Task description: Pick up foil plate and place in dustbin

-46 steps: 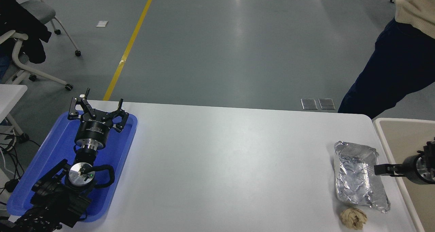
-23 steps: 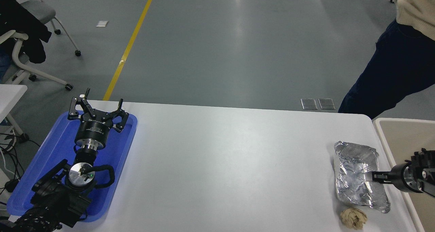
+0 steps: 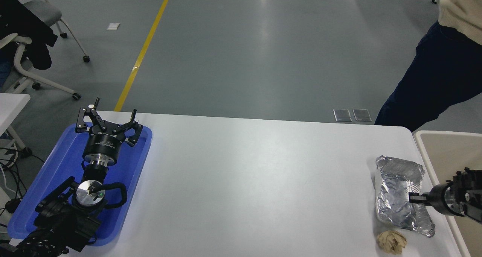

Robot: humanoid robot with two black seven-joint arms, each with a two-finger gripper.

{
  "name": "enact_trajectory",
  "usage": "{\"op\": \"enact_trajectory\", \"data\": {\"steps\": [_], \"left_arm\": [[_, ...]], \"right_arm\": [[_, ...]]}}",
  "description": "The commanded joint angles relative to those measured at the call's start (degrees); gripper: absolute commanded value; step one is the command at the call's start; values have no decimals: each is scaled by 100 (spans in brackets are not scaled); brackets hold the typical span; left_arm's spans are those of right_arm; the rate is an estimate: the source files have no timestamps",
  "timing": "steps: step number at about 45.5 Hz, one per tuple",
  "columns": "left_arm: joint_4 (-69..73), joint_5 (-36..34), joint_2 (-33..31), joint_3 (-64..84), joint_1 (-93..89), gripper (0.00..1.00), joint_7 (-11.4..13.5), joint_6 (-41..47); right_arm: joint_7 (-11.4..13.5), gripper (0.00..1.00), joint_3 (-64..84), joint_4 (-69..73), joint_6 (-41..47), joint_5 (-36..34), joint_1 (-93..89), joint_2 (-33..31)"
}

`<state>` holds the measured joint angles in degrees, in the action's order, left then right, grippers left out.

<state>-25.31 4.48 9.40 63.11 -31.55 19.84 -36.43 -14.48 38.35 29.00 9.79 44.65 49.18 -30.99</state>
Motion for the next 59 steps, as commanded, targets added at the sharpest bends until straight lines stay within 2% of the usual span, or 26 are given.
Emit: {"op": "enact_trajectory", "data": {"steps": [1, 8, 23, 25, 31, 44, 59], "left_arm": [[0, 0, 0, 0, 0, 100, 2, 4], [0, 0, 0, 0, 0, 100, -7, -4], [0, -9, 0, 0, -9, 100, -16, -4], [0, -9, 0, -9, -9, 100, -16, -4], [0, -9, 0, -9, -9, 100, -24, -13], [0, -9, 0, -9, -9, 100, -24, -31], [-9, -9, 0, -9, -9, 100, -25, -31]], "right_arm": [[-29, 0, -21, 53, -4, 0, 91, 5], [-46, 0, -21, 176, 75, -26, 311, -118], [-73, 0, 76, 1827, 821, 70, 1716, -1427], [-64, 0, 189, 2248, 1084, 88, 2189, -1716], [-38, 0, 725, 3014, 1516, 158, 3385, -2060], [-55, 0, 2334, 3946, 2342, 88, 5908, -2025], [-64, 0, 2853, 4088, 3406, 97, 7263, -1990]]}}
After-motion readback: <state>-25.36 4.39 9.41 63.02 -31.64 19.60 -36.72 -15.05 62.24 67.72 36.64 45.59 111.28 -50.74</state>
